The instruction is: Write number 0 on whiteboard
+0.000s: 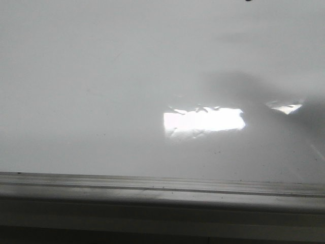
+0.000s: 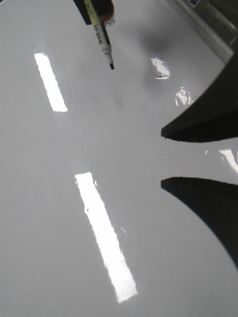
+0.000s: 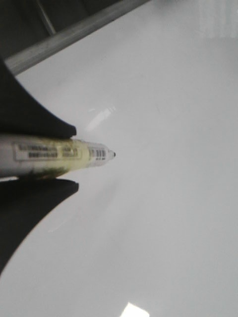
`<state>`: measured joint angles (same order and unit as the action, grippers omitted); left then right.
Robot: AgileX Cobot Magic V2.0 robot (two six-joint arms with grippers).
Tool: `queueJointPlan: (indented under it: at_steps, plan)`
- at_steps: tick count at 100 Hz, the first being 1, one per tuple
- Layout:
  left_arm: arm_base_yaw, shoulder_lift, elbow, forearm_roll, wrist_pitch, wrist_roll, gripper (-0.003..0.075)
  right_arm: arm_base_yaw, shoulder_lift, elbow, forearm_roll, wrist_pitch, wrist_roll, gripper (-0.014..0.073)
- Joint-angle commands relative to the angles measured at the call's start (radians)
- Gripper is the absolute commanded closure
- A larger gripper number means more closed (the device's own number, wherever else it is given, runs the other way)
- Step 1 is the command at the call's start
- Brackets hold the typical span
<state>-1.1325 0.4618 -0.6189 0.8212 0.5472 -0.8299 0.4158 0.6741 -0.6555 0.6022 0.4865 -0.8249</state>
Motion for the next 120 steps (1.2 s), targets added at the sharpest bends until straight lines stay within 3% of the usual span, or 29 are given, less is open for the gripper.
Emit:
queueJointPlan:
  at_steps: [1,41,59,80,120]
  plan:
    - [-0.008,0.007,-0.009,0.055,-0.081,-0.054,0.0565,-0.004,0.018,-0.022,0.037,-0.103,0.008,0.0641]
    - [-0.008,0.007,-0.001,0.100,-0.098,-0.128,0.0565,0.000,0.116,-0.065,0.044,-0.149,0.008,0.0641]
    - [-0.008,0.007,-0.001,0.100,-0.103,-0.135,0.0565,0.073,0.176,-0.113,0.044,-0.160,0.006,0.0640]
    - [-0.008,0.007,-0.001,0.098,-0.107,-0.135,0.0565,0.166,0.247,-0.121,0.044,-0.273,0.006,0.0640]
    - [-0.008,0.007,-0.001,0.098,-0.119,-0.135,0.0565,0.175,0.346,-0.121,0.044,-0.336,0.006,0.0641]
